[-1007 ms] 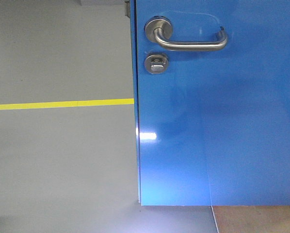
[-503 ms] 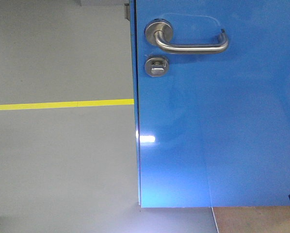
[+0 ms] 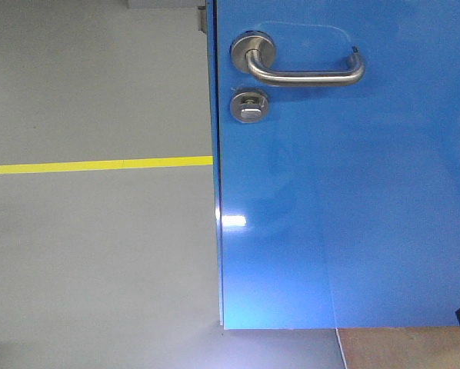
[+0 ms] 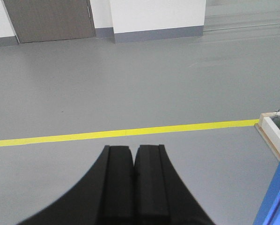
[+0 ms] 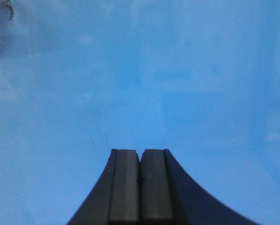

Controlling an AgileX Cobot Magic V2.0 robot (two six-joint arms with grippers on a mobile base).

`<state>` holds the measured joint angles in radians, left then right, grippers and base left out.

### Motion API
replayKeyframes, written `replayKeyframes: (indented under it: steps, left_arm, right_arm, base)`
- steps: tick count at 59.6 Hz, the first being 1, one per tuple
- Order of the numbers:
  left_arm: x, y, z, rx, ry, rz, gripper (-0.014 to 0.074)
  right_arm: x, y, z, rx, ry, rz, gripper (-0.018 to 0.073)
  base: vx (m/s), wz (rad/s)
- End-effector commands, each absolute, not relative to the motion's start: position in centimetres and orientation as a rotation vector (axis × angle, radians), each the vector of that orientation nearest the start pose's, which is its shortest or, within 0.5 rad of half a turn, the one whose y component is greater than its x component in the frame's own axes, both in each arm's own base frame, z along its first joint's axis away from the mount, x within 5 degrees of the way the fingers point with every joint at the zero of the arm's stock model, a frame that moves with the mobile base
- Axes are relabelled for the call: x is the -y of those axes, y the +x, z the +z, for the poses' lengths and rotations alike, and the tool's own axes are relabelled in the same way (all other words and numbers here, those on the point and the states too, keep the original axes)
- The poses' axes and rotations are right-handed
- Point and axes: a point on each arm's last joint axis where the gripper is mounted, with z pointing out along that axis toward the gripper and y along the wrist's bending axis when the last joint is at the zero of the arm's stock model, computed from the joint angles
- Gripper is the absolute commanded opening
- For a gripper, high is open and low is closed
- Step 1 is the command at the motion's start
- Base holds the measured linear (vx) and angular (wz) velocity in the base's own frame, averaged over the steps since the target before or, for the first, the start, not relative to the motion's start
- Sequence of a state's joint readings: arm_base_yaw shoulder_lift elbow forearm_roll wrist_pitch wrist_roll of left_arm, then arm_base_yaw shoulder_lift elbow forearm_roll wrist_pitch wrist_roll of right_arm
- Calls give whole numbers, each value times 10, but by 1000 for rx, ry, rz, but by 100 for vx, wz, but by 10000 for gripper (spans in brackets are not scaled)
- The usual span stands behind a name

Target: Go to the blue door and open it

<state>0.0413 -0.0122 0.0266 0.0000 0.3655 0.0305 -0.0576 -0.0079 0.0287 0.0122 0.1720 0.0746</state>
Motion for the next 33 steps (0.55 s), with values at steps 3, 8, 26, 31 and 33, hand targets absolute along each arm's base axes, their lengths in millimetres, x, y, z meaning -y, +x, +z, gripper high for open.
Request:
replayKeyframes:
  steps: [3,8,26,31,33]
  left_arm:
    - [-2,54,178,-1775,-13,50,70]
    - [-2,54,178,-1775,-13,50,70]
    - [-2,54,178,-1775,-13,50,70]
    - [-2,54,178,-1775,-13,50,70]
    - [-2,54,178,-1775,-13,50,70]
  right_arm:
    - [4,56,189,-1598,116,14,6]
    - [4,56,189,-1598,116,14,6]
    - [4,56,189,-1598,116,14,6]
    - [4,56,189,-1598,116,14,6]
    - [4,56,189,-1598,116,14,6]
  base:
    - [0,0]
    - [0,0]
    - [0,0]
    - [0,0]
    - [0,0]
